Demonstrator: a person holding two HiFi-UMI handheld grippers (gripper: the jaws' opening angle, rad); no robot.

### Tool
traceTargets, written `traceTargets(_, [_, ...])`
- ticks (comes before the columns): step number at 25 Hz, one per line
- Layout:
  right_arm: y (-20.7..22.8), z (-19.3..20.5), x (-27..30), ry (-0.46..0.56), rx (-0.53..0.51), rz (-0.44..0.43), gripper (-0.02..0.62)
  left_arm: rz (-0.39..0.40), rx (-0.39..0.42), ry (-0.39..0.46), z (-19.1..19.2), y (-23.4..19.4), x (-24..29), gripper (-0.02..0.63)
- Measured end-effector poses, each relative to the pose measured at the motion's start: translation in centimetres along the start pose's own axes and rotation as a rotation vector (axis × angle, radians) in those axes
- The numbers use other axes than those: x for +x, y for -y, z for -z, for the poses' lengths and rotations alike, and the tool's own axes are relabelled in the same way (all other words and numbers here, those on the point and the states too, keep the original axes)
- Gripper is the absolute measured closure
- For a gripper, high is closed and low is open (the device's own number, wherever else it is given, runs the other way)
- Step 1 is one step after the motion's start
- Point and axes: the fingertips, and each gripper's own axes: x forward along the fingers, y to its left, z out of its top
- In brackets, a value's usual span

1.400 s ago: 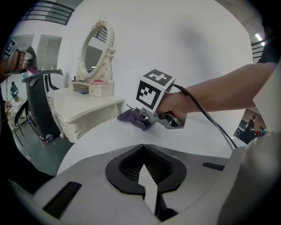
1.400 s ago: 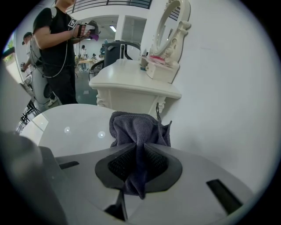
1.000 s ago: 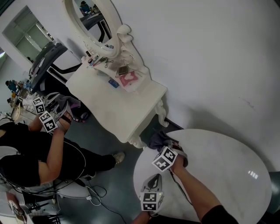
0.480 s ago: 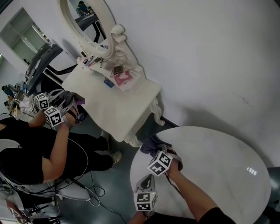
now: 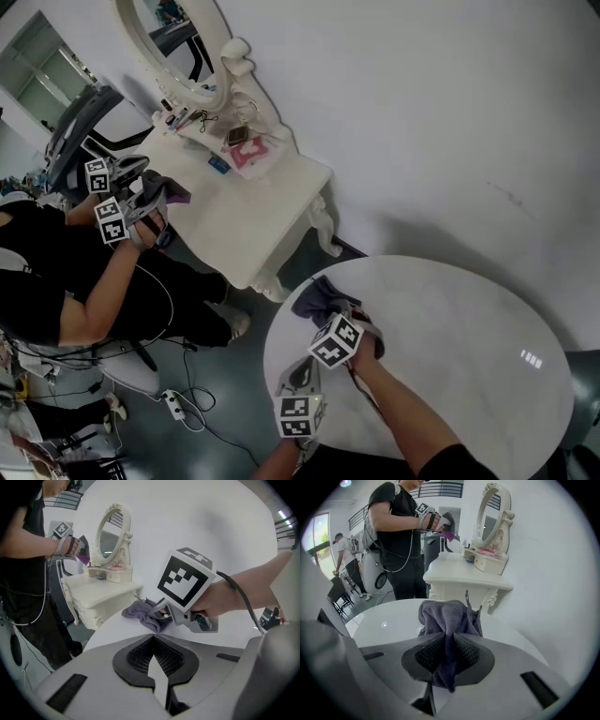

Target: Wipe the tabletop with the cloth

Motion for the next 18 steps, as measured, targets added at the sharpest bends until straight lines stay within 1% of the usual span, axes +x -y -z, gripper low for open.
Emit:
traceTargets(5, [0.2,1.5,-1.1,-0.018,0.012,0.006,0.558,-0.011,-0.023,0.009,0.7,1.1,-1.0,0.603])
traceTargets(9, [0.4,3.3,-1.9,-0.026,0.034,0.017,0.558,-0.006,-0.006,0.014,1.2,2.2,-0.9,0.603])
traceTargets(14, [0.6,5.7,-3.8,-0.035,0.086,0.020,0.558,0.019,0.013,0.013,1.9,4.4,-0.6,0.603])
traceTargets(18, [0.9,7.4,-4.7,-0.046,0.105,0.049,0.558,0.030,0.023,0.006,2.5,5.8,-0.7,0.603])
